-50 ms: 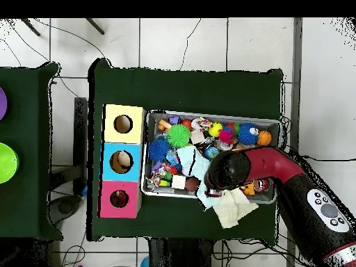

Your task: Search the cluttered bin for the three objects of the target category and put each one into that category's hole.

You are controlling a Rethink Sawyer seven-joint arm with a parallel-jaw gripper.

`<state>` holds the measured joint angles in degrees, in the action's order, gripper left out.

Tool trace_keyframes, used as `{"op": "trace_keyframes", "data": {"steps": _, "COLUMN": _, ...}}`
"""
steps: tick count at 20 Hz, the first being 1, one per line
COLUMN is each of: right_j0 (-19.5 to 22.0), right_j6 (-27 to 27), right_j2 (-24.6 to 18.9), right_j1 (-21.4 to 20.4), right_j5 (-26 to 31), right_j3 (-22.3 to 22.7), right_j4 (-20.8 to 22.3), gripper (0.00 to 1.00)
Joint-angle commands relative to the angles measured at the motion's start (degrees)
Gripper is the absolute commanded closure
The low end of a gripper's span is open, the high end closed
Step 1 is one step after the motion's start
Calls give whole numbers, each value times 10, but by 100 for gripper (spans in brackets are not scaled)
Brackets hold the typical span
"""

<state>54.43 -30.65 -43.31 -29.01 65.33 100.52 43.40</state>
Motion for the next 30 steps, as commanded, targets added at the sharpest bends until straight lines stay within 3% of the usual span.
{"op": "trace_keyframes", "data": {"steps": 1, "right_j0": 14, "right_j6": 122, "right_j2": -16, "right_j1": 24, "right_j5": -57, "right_j3": -63, "right_j4": 52, "gripper": 0}}
{"op": "trace_keyframes", "data": {"steps": 8, "right_j0": 22, "right_j6": 164, "right_j2": -25, "right_j1": 39, "right_j5": -58, "right_j3": -87, "right_j4": 72, "gripper": 0}}
{"op": "trace_keyframes", "data": {"steps": 17, "right_j0": 35, "right_j6": 197, "right_j2": -43, "right_j1": 39, "right_j5": -30, "right_j3": -98, "right_j4": 65, "gripper": 0}}
{"op": "trace_keyframes", "data": {"steps": 30, "right_j0": 34, "right_j6": 175, "right_j2": -56, "right_j1": 37, "right_j5": 83, "right_j3": -99, "right_j4": -44, "gripper": 0}}
